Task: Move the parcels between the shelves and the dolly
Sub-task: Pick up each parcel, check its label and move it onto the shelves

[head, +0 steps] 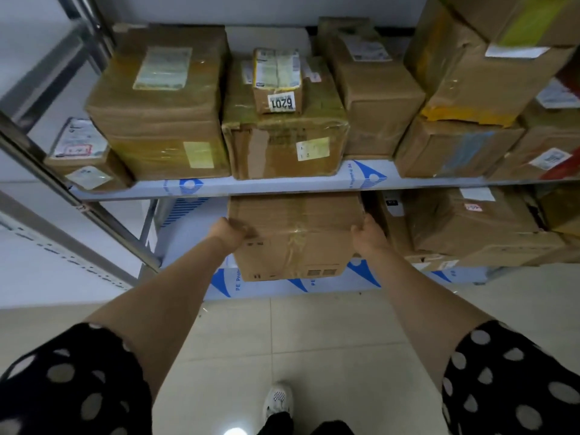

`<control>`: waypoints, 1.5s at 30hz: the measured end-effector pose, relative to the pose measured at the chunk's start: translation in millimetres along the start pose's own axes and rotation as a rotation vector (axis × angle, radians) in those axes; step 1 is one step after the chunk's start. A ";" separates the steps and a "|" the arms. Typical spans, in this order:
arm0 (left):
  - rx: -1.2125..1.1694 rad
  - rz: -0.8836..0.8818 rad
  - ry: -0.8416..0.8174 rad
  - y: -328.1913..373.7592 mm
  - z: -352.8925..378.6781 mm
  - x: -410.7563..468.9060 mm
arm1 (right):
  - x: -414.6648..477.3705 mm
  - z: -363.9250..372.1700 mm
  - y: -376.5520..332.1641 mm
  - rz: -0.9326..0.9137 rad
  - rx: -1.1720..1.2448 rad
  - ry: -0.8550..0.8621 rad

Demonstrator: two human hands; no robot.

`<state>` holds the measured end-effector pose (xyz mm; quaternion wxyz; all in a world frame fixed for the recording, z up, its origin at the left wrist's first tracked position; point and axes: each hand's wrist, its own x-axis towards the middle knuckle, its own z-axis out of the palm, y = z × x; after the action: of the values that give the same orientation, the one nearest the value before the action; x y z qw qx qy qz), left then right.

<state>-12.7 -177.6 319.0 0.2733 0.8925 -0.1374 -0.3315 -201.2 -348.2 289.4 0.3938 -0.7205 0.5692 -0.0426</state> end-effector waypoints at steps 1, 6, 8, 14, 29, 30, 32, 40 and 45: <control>-0.027 0.000 -0.004 0.4 1.9 4.8 | 3.1 0.9 0.4 0.011 -0.011 -0.014; -0.051 -0.003 -0.014 5.4 11.4 15.8 | 20.1 2.3 9.9 0.049 -0.036 0.015; -0.034 -0.040 0.022 4.3 12.3 16.7 | 24.4 0.7 11.0 0.085 -0.057 0.000; -0.014 -0.145 0.054 -7.0 14.1 -3.3 | 0.3 -1.7 32.0 0.089 -0.136 -0.098; 0.071 -0.259 0.048 -52.3 11.0 -12.5 | -13.7 -7.4 38.6 0.051 -0.175 -0.190; 0.070 -0.229 0.062 -48.5 11.0 -6.7 | -8.4 -5.5 35.0 0.042 -0.139 -0.191; 0.050 -0.184 0.050 -44.3 9.8 5.7 | 3.0 -0.6 31.3 0.046 -0.046 -0.203; -0.325 -0.278 0.010 -43.3 19.1 14.1 | 16.9 12.0 34.5 0.148 0.086 -0.143; -0.355 -0.363 0.014 -67.3 24.7 -3.4 | -14.8 11.8 40.6 0.118 -0.145 -0.131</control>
<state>-27.4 -131.2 266.2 0.3629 0.8428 0.0872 -0.3878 -232.3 -331.1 262.0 0.3788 -0.7135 0.5854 0.0693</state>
